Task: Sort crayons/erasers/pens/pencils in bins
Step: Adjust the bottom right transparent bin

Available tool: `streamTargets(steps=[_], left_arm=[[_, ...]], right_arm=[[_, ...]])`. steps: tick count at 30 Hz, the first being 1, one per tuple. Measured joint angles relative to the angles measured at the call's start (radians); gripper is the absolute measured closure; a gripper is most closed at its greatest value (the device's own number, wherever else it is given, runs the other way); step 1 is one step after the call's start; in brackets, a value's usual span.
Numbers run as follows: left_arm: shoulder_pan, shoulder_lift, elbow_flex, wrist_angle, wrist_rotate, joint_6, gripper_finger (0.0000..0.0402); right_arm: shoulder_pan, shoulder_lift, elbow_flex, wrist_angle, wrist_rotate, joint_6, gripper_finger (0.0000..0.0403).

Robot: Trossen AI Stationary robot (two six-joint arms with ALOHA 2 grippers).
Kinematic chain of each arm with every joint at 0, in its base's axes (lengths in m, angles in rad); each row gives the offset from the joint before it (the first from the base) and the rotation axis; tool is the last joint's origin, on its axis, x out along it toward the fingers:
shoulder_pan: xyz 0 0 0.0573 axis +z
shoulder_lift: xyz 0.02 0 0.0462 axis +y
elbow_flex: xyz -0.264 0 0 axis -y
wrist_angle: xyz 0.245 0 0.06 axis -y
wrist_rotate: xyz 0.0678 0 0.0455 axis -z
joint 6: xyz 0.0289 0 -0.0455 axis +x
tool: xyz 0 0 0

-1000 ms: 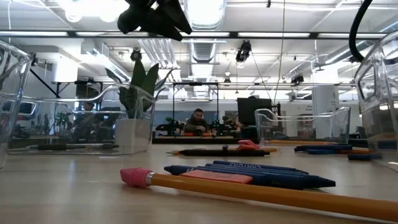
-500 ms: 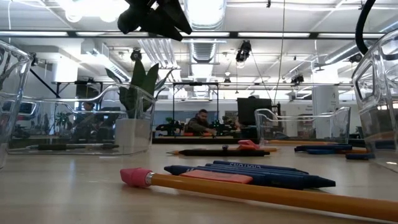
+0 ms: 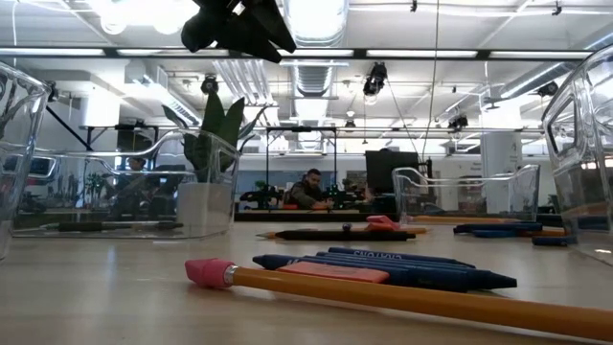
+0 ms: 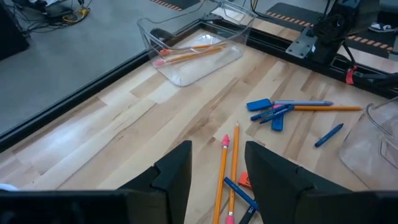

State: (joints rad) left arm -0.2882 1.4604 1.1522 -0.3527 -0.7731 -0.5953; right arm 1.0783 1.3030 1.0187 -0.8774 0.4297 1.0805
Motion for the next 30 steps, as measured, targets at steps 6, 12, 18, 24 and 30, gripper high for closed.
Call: streamTargets(steps=[6, 12, 18, 24, 30], left_arm=[[0.0, 0.0, 0.0, 0.006, 0.0, -0.001, 0.0265], [0.0, 0.0, 0.0, 0.011, 0.0, -0.013, 0.0265], [0.0, 0.0, 0.0, 0.019, -0.006, -0.054, 0.0265], [-0.001, 0.0, 0.0, 0.09, 0.003, -0.056, 0.0265], [-0.001, 0.0, 0.0, 0.109, 0.009, -0.053, 0.0265]], right_arm=[[-0.113, -0.1, -0.008, -0.315, 0.308, 0.235, 0.0298], [-0.298, -0.154, -0.06, -0.4, 0.275, 0.259, 0.0298], [-0.421, -0.148, -0.118, -0.308, 0.242, 0.069, 0.0298], [-0.446, -0.135, -0.185, -0.197, 0.183, -0.003, 0.0298], [-0.444, -0.135, -0.241, -0.038, 0.112, -0.072, 0.0298]])
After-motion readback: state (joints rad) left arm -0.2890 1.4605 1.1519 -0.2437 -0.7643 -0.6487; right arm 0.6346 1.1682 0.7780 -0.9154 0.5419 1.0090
